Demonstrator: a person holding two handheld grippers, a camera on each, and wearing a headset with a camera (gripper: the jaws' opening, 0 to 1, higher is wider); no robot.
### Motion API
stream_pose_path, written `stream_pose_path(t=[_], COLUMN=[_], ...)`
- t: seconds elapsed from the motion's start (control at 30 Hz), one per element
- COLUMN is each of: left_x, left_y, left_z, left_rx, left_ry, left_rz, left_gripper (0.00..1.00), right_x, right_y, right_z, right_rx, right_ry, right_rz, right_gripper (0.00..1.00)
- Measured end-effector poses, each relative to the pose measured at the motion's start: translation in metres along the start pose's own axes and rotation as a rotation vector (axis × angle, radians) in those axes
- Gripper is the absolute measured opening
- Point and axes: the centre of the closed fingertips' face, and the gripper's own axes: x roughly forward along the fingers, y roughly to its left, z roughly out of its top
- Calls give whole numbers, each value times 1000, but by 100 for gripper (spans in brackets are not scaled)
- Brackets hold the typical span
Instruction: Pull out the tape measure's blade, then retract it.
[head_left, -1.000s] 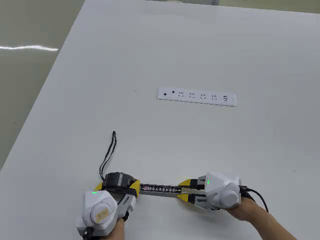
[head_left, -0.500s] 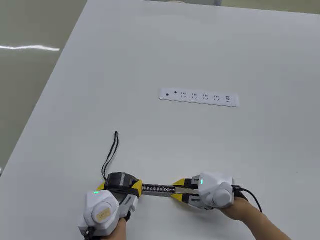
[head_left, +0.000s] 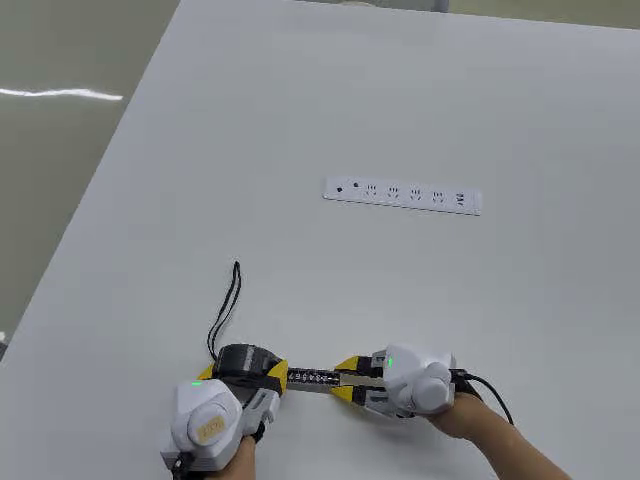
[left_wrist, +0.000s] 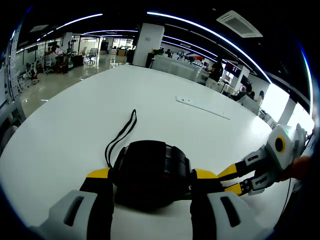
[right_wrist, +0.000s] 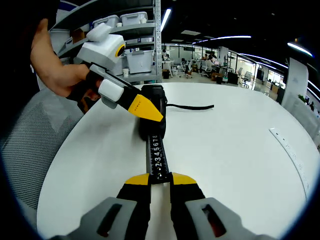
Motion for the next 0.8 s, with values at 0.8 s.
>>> stream_pose_path(t=[0.8], left_x=[0], left_y=[0], left_z=[1], left_rx=[-9], left_ry=[1], left_rz=[-4], left_gripper=[59], right_x=[25], right_y=[5], right_z=[18], right_rx=[6], right_ry=[-15], right_rz=[15], right_gripper=[13])
